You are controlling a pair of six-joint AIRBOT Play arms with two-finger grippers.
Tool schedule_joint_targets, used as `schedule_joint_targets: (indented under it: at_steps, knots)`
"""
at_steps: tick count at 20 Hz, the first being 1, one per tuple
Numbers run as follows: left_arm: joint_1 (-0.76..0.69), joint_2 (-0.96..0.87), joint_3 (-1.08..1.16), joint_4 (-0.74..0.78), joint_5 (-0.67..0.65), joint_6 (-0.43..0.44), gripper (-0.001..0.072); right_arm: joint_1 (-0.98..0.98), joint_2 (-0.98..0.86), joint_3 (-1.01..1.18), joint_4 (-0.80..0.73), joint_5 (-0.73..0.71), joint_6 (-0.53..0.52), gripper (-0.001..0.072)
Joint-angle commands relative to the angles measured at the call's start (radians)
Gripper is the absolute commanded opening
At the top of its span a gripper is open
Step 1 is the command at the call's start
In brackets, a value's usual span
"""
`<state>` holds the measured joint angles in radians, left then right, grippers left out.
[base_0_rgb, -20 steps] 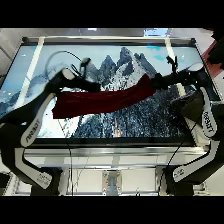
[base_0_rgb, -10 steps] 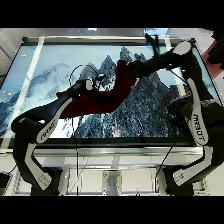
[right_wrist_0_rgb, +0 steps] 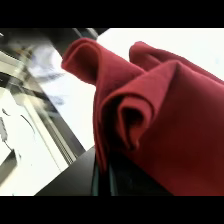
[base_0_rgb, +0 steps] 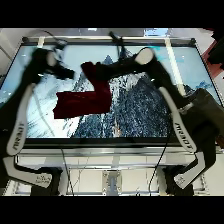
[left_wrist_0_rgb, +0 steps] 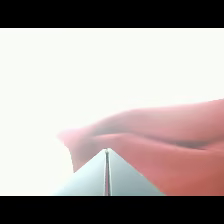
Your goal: Fold the shirts.
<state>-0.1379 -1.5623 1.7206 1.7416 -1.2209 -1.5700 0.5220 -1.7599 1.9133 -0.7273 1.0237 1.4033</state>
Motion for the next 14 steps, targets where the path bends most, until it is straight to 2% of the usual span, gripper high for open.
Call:
schedule_joint_targets:
  at_steps: [1, 3, 4, 5, 6, 7, 10, 13, 14]
  knots:
    - [0.15, 0.097, 0.013, 0.078, -0.067, -0.031, 0.0009, 0.143, -0.064, 0.001, 0.006, -0.242, 0.015, 0.0028]
    - [0.202, 0.1, 0.011, 0.056, -0.101, -0.031, 0.0009, 0.204, -0.122, 0.001, 0.048, -0.357, 0.015, 0.0031]
    - [0.219, 0.1, 0.006, 0.032, -0.112, -0.03, 0.0009, 0.227, -0.146, 0.001, 0.076, -0.413, 0.014, 0.006]
    - [0.229, 0.1, 0.003, 0.013, -0.117, -0.028, 0.0009, 0.245, -0.164, 0.001, 0.089, -0.466, 0.014, 0.0246]
    - [0.233, 0.1, 0.002, -0.003, -0.116, -0.022, 0.0009, 0.252, -0.174, 0.001, 0.095, -0.5, 0.016, 0.0506]
    - [0.231, 0.1, 0.003, -0.009, -0.116, -0.012, 0.0009, 0.249, -0.174, 0.001, 0.095, -0.505, 0.016, 0.0562]
    - [0.231, 0.1, 0.003, -0.06, -0.115, 0.0, 0.0009, 0.167, -0.155, 0.001, 0.055, -0.409, 0.014, 0.0555]
    - [0.231, 0.1, 0.003, -0.074, -0.108, 0.0, 0.0009, 0.007, -0.14, 0.001, -0.057, -0.169, 0.019, 0.0542]
    - [0.231, 0.1, 0.003, -0.074, -0.104, 0.0, 0.0009, -0.045, -0.143, 0.0, -0.102, -0.092, 0.049, 0.0542]
